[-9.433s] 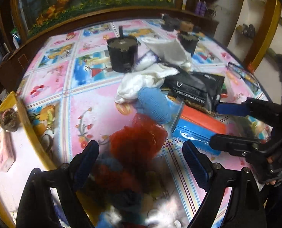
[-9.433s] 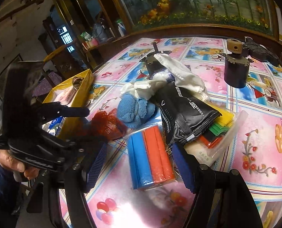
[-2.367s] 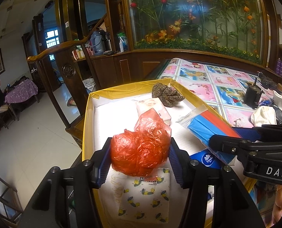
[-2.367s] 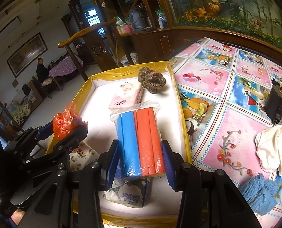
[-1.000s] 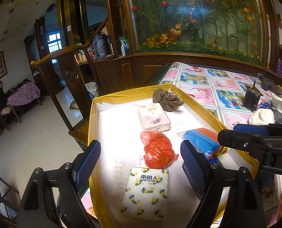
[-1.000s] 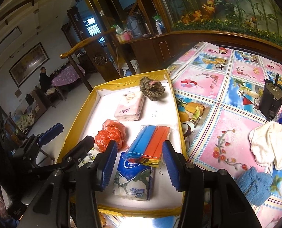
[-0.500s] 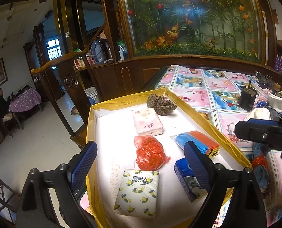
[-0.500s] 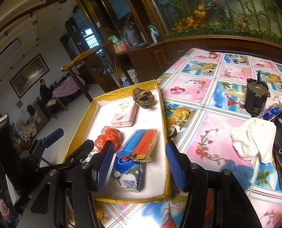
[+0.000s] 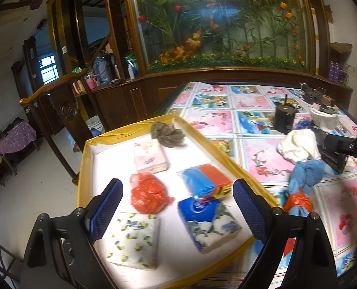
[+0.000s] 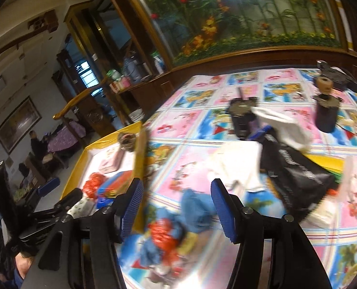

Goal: Organize soft objects
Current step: 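Move both tools back over the pile of soft items, then grasp a blue knitted cloth with the left tool while the right grasps another blue knitted cloth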

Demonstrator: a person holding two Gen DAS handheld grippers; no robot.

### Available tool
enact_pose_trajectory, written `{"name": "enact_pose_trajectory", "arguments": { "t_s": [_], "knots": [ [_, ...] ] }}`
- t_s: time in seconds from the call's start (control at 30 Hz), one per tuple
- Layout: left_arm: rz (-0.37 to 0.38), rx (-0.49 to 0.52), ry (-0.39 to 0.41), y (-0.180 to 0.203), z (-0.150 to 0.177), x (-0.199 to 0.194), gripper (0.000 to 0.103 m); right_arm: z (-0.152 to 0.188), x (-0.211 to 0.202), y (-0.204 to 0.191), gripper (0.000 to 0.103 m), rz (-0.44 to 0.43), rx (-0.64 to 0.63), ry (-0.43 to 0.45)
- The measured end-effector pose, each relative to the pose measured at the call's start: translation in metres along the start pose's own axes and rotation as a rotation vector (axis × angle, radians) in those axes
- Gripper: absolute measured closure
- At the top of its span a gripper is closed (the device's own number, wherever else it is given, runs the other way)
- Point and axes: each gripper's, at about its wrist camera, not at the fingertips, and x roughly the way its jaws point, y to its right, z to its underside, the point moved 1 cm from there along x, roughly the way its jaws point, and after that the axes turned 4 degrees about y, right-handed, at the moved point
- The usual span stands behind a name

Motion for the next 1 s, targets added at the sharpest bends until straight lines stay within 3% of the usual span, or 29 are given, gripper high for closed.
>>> {"name": "enact_pose_trajectory", "arguments": {
  "t_s": [0.23,0.37,0.53,0.7,0.77,0.93,1.0],
  "knots": [
    [0.167,0.047,0.03,0.048,-0.004,-0.019,0.011,0.006,-0.024,0.059,0.04,0.044,0.113,0.048],
    [0.33,0.092,-0.013,0.089,0.002,-0.022,0.011,0.007,-0.028,0.077,0.04,0.018,0.182,0.061],
    [0.401,0.166,-0.083,0.133,0.019,-0.013,0.012,0.008,-0.03,0.076,0.04,-0.022,0.183,0.052],
    [0.383,0.184,-0.13,0.149,0.025,0.003,0.028,0.01,-0.032,0.072,0.04,-0.058,0.18,0.056],
    [0.381,0.177,-0.163,0.151,0.025,0.016,0.043,0.011,-0.031,0.071,0.04,-0.063,0.177,0.052],
    [0.363,0.157,-0.244,0.154,0.032,0.041,0.048,0.011,-0.033,0.068,0.04,-0.075,0.168,0.058],
    [0.4,0.146,-0.273,0.155,0.033,0.046,0.069,0.012,-0.032,0.068,0.039,-0.079,0.168,0.049]
  ]
}}
